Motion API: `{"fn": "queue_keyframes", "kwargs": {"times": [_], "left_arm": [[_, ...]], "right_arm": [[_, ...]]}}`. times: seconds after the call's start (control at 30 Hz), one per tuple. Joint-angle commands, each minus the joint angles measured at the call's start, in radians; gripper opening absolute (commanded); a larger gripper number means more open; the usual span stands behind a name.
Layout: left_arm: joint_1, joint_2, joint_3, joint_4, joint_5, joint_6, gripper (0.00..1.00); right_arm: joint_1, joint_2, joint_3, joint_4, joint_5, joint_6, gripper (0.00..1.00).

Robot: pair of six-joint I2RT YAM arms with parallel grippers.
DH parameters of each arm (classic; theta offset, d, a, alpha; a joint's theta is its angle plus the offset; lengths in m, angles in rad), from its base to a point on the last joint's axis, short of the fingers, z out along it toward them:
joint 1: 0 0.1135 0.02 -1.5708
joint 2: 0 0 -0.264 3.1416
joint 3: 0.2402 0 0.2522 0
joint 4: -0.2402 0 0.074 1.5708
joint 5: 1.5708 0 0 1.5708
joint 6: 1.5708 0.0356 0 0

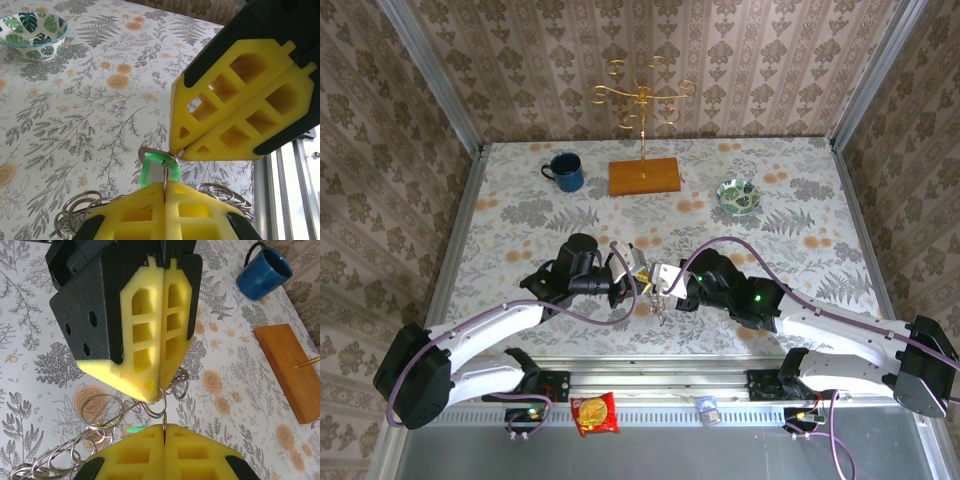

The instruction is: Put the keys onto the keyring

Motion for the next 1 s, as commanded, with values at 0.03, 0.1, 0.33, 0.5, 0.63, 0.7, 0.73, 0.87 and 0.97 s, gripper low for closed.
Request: {"fn": "queue_keyframes", "kwargs": {"times": [0.03, 0.1, 0.33, 0.5, 0.63, 0.7, 0.73, 0.87, 0.97], "left_arm": [[-0.005, 0.005, 0.044, 0.017, -0.008, -0.006, 0.00], [-0.005, 0.007, 0.046, 0.018, -0.008, -0.005, 0.00], [-0.004, 0.007, 0.048, 0.018, -0.008, -0.003, 0.00], [-0.005, 0.007, 0.045, 0.024, -0.008, -0.004, 0.00], [-0.005, 0.005, 0.032, 0.061, -0.002, -0.017, 0.00], [-0.005, 0.007, 0.023, 0.087, 0.002, -0.024, 0.00], [-0.005, 0.005, 0.016, 0.109, 0.005, -0.029, 0.00], [-0.004, -0.005, -0.026, 0.204, 0.016, -0.039, 0.00], [-0.004, -0.018, -0.067, 0.278, 0.029, -0.012, 0.00]], "right_arm": [[0.017, -0.002, 0.009, -0.032, -0.035, -0.028, 0.00], [0.019, 0.000, 0.010, -0.038, -0.043, -0.031, 0.00], [0.024, 0.019, 0.018, -0.044, -0.062, -0.030, 0.00], [0.025, 0.027, 0.024, -0.056, -0.066, -0.027, 0.00], [0.025, 0.037, 0.023, -0.052, -0.083, -0.016, 0.00], [0.027, 0.046, 0.022, -0.049, -0.100, -0.006, 0.00], [0.026, 0.049, 0.019, -0.044, -0.113, 0.000, 0.02], [0.024, 0.039, 0.008, -0.049, -0.181, 0.024, 0.16], [0.007, 0.000, -0.003, -0.093, -0.230, 0.048, 0.21]]}}
